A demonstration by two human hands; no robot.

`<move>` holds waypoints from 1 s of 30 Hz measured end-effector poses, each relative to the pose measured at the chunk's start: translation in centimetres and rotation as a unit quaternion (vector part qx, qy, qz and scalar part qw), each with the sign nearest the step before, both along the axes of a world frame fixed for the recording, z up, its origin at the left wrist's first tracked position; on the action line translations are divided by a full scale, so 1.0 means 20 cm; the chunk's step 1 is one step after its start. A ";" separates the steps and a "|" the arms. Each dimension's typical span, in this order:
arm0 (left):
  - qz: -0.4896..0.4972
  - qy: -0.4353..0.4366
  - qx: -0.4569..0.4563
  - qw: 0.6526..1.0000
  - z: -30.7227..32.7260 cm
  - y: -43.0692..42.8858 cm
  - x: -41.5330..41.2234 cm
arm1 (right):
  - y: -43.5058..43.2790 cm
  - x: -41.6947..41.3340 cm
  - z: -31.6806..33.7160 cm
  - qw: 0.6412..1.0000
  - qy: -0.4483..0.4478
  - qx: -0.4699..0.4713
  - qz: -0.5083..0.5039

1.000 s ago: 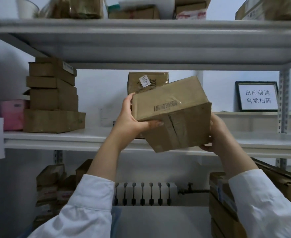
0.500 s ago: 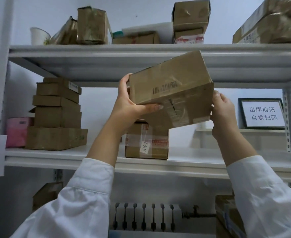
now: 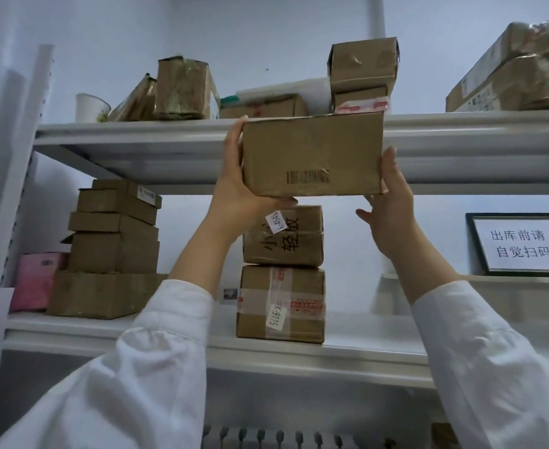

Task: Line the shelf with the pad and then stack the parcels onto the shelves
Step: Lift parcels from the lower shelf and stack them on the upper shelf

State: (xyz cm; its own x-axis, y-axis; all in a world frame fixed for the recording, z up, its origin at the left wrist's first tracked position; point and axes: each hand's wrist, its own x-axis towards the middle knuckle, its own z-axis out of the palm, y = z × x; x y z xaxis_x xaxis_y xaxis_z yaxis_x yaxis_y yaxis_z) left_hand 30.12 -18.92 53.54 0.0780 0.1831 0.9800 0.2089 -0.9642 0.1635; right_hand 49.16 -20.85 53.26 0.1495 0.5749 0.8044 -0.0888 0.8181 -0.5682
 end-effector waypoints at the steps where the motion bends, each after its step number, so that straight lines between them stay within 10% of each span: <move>1: 0.008 0.001 0.002 1.000 0.01 0.02 0.00 | 0.02 -0.01 0.01 1.000 -0.003 -0.001 0.002; 30: 0.071 -0.005 -0.193 0.979 0.15 0.61 0.02 | 0.52 -0.02 0.10 0.989 -0.120 -0.083 -0.023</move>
